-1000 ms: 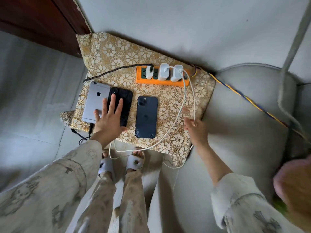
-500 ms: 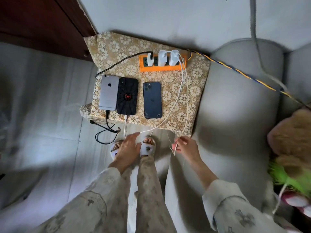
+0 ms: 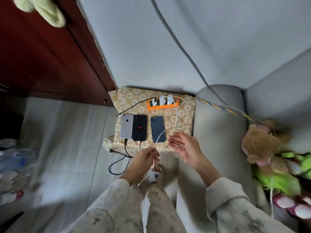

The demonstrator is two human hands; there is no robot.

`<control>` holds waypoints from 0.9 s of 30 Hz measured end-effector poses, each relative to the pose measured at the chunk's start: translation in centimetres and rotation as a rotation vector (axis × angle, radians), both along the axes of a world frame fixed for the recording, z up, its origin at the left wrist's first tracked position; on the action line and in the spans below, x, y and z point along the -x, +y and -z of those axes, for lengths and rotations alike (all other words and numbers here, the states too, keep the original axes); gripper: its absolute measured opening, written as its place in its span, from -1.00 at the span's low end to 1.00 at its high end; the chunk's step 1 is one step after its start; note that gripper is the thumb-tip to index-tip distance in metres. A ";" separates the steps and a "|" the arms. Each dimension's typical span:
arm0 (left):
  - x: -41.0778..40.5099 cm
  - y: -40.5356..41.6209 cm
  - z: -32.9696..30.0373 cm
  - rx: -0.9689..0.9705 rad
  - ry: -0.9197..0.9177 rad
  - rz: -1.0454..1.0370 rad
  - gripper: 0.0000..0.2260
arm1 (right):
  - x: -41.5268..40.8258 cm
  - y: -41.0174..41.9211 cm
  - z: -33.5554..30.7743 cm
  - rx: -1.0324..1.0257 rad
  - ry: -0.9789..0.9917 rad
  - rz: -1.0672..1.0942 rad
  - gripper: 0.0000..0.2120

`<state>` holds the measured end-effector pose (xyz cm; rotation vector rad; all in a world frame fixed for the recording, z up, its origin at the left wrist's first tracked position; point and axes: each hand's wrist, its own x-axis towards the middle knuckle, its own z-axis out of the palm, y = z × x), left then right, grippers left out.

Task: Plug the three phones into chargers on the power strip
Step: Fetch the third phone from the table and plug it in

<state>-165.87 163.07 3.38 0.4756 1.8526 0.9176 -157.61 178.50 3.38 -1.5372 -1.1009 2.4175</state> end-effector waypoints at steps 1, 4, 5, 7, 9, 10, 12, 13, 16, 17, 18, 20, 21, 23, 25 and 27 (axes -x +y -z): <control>0.8 0.2 -1.2 -0.033 -0.055 -0.108 -0.80 | 0.0 -0.3 -0.6 -0.028 -0.015 -0.077 -0.73; 3.1 0.9 -5.2 -0.123 -0.204 -0.359 -0.81 | -0.8 -2.0 -2.2 -0.103 -0.019 -0.392 -0.72; 3.8 1.2 -6.4 -0.173 -0.262 -0.424 -0.82 | -1.2 -2.7 -2.7 -0.155 -0.006 -0.492 -0.73; 5.1 1.6 -8.7 -0.290 -0.395 -0.533 -0.81 | -1.6 -3.7 -3.6 -0.290 0.003 -0.645 -0.71; 6.1 2.0 -10.4 -0.394 -0.506 -0.599 -0.79 | -1.4 -4.4 -4.3 -0.386 -0.014 -0.705 -0.61; 6.4 2.2 -11.2 -0.434 -0.550 -0.619 -0.77 | -1.2 -4.5 -4.7 -0.415 -0.022 -0.719 -0.56; 6.8 2.7 -12.5 -0.490 -0.622 -0.653 -0.75 | -0.7 -4.5 -5.5 -0.508 -0.040 -0.735 -0.53; 6.8 2.9 -13.1 -0.506 -0.652 -0.667 -0.75 | -0.6 -4.3 -5.8 -0.563 -0.052 -0.724 -0.55; 6.4 3.3 -14.3 -0.531 -0.705 -0.673 -0.75 | -0.2 -3.2 -6.9 -0.394 0.030 -0.415 -0.68; 6.3 3.3 -14.5 -0.527 -0.704 -0.658 -0.76 | 0.0 -2.8 -7.3 -0.231 0.116 -0.264 -0.72; 6.2 3.2 -14.5 -0.515 -0.702 -0.641 -0.77 | 0.4 -2.4 -7.7 -0.064 0.191 -0.093 -0.77; 5.7 2.7 -14.3 -0.461 -0.693 -0.617 -0.78 | 1.0 -1.4 -8.6 0.248 0.278 0.296 -0.89; 5.5 2.3 -14.1 -0.425 -0.688 -0.610 -0.80 | 1.1 -0.9 -9.0 0.377 0.313 0.490 -0.87; 5.3 1.5 -13.7 -0.356 -0.675 -0.630 -0.81 | 1.1 -0.1 -9.8 0.522 0.375 0.770 -0.81; 5.7 0.6 -13.1 -0.311 -0.653 -0.704 -0.82 | 0.9 0.6 -10.1 0.502 0.353 0.831 -0.79; 6.1 -0.4 -12.6 -0.247 -0.604 -0.762 -0.86 | 0.7 1.0 -10.4 0.358 0.258 0.738 -0.75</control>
